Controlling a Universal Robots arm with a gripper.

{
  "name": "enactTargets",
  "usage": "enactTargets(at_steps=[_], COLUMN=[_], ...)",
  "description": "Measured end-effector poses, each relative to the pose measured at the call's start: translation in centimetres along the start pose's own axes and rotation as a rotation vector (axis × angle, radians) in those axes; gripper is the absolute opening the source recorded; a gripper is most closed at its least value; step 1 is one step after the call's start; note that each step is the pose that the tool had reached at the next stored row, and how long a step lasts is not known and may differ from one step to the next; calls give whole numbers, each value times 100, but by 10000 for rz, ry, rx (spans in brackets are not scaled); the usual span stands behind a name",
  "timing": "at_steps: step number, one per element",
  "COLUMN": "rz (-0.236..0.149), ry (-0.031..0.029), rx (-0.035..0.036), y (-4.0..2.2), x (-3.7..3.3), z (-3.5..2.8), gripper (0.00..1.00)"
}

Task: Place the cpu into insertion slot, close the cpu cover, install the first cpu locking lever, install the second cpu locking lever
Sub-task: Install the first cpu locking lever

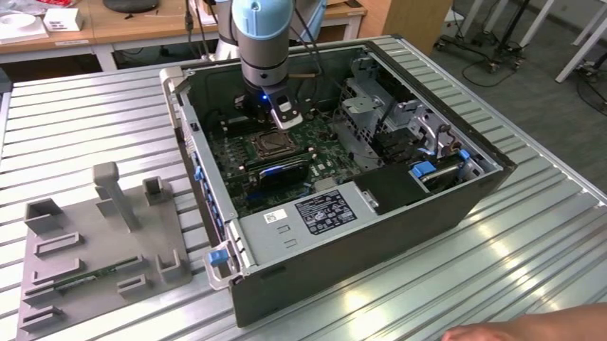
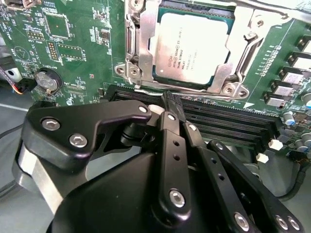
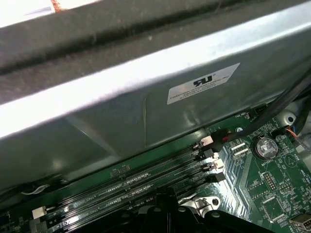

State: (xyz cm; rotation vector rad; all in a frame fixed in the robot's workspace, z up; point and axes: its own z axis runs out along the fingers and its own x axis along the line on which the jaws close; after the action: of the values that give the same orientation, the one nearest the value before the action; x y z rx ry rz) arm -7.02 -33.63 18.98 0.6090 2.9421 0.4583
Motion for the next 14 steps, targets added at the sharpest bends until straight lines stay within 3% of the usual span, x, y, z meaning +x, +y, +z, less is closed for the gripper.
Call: enactTargets(at_steps=[3,4,6,14], rz=[0,0,0,0], ry=[-1,-1,-1,-2], rx=[-4,-4,-3,1], y=[4,21,29,47], x=[0,-1,-1,4], z=[-9,-51,-69,-81], gripper=[11,11,11,11])
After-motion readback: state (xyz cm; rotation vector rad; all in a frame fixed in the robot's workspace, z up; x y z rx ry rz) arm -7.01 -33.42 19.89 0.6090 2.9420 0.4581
